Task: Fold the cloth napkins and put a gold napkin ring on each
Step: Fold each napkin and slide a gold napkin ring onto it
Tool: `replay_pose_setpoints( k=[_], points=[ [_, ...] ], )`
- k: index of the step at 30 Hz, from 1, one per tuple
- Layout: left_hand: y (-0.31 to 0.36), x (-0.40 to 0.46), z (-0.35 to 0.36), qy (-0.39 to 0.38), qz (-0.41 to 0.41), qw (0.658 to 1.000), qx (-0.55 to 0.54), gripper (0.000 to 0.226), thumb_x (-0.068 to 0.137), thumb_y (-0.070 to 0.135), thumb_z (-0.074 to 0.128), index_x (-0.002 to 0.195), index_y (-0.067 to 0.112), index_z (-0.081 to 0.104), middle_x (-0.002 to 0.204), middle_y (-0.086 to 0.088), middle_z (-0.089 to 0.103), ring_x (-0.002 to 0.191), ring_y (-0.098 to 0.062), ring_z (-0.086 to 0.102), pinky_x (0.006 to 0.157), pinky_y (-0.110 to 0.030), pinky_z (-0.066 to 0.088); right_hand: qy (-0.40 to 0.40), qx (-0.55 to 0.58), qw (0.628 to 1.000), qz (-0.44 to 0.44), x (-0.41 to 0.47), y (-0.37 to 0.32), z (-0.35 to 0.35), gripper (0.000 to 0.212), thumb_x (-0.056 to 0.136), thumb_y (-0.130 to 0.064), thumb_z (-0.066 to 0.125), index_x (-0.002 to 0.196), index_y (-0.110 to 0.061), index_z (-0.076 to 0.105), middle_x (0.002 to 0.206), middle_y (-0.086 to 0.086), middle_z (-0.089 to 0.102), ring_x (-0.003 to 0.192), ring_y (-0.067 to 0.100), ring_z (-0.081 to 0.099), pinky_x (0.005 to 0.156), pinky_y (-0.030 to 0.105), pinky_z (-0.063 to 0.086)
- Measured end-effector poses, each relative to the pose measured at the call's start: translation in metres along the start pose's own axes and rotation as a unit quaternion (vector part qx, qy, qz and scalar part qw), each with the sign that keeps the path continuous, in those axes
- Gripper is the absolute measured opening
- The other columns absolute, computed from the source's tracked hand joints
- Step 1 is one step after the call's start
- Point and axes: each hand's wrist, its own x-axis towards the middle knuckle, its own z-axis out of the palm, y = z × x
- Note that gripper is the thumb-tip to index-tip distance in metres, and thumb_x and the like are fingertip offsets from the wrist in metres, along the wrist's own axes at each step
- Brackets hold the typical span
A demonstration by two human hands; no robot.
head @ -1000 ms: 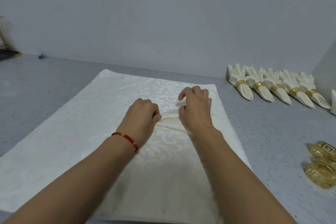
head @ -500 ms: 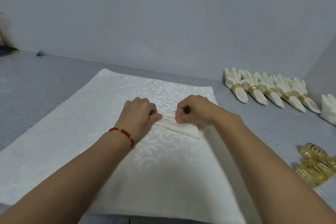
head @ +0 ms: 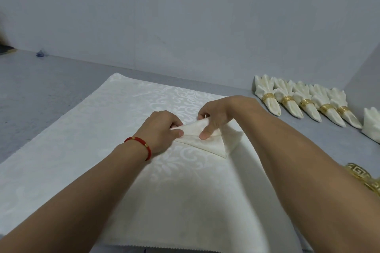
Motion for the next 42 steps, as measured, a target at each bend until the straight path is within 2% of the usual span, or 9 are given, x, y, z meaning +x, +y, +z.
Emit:
replay_pose_setpoints(
  k=[10,16,20,23,28,36,38,40,42],
  points=[
    [-0.004,-0.003,0.010,-0.005,0.107,0.990,0.093,0.005,0.102,0.015,0.050,0.107,0.017,0.051,0.097,0.000,0.055,0.091,-0.018,0.041,0.073,-0.030,0.030,-0.036,-0.076,0.996,0.009,-0.018,-0.019,-0.011,0.054,0.059,-0.065,0.089,0.104,-0.036,0.076,0.097,-0.015,0.077,0.095,0.017,0.072,0.097,0.043,0.055],
    [-0.003,-0.012,0.005,0.049,0.174,0.980,0.081,0.009,0.102,0.014,0.048,0.110,0.018,0.050,0.095,0.003,0.051,0.087,-0.016,0.036,0.072,-0.031,0.030,0.043,-0.098,0.994,-0.026,-0.047,-0.025,-0.011,0.031,0.075,-0.045,0.086,0.091,-0.023,0.072,0.089,-0.004,0.072,0.086,0.022,0.071,0.080,0.037,0.058],
    [0.002,-0.016,-0.002,0.075,0.204,0.974,0.058,0.016,0.099,0.017,0.056,0.114,0.020,0.056,0.097,0.008,0.054,0.090,-0.013,0.042,0.076,-0.031,0.036,0.163,-0.197,0.966,-0.032,-0.075,-0.028,-0.007,0.028,0.082,-0.040,0.080,0.092,-0.026,0.057,0.080,-0.009,0.044,0.076,0.023,0.057,0.065,0.034,0.046],
    [0.020,-0.022,-0.006,0.067,0.200,0.975,0.068,0.013,0.087,0.015,0.061,0.091,0.026,0.056,0.082,0.011,0.053,0.080,-0.013,0.046,0.072,-0.032,0.042,0.230,-0.350,0.906,-0.061,-0.098,-0.035,0.013,0.016,0.091,-0.025,0.065,0.090,-0.019,0.050,0.072,-0.004,0.038,0.062,0.023,0.044,0.050,0.030,0.025],
    [0.036,-0.031,-0.013,-0.038,0.219,0.961,0.163,0.017,0.078,0.016,0.062,0.087,0.026,0.052,0.085,0.010,0.056,0.081,-0.016,0.050,0.072,-0.033,0.046,0.255,-0.382,0.887,-0.055,-0.125,-0.042,0.061,0.016,0.094,-0.003,0.056,0.092,-0.018,0.051,0.096,0.000,0.065,0.065,0.025,0.041,0.048,0.031,0.015],
    [0.017,-0.061,-0.011,-0.038,0.219,0.969,0.103,0.009,0.091,0.020,0.070,0.099,0.026,0.072,0.094,0.013,0.067,0.089,-0.008,0.056,0.081,-0.027,0.045,0.264,-0.298,0.916,-0.044,-0.131,-0.042,0.100,0.016,0.092,-0.005,0.057,0.089,-0.018,0.049,0.097,0.002,0.065,0.056,0.022,0.039,0.049,0.031,0.015],
    [0.019,-0.055,-0.014,-0.062,0.203,0.970,0.119,0.008,0.093,0.020,0.067,0.098,0.026,0.071,0.092,0.014,0.067,0.085,-0.007,0.055,0.078,-0.025,0.043,0.245,-0.185,0.951,-0.043,-0.128,-0.033,0.093,0.012,0.093,-0.024,0.066,0.097,-0.018,0.057,0.099,0.001,0.061,0.079,0.027,0.059,0.055,0.030,0.028],
    [0.025,-0.044,-0.019,-0.113,0.189,0.965,0.146,0.008,0.094,0.021,0.066,0.090,0.028,0.065,0.085,0.015,0.062,0.078,-0.004,0.053,0.071,-0.022,0.040,0.195,-0.003,0.981,-0.016,-0.134,-0.019,0.078,0.041,0.084,-0.051,0.078,0.112,-0.024,0.065,0.108,-0.004,0.060,0.100,0.025,0.061,0.072,0.033,0.045],
    [0.032,-0.030,-0.024,-0.177,0.182,0.952,0.173,0.020,0.093,0.019,0.066,0.080,0.029,0.055,0.076,0.015,0.055,0.070,-0.002,0.048,0.064,-0.020,0.035,0.162,0.162,0.973,0.002,-0.144,-0.003,0.070,0.053,0.077,-0.064,0.078,0.115,-0.028,0.068,0.107,-0.013,0.057,0.101,0.017,0.062,0.083,0.034,0.051]
  ],
)
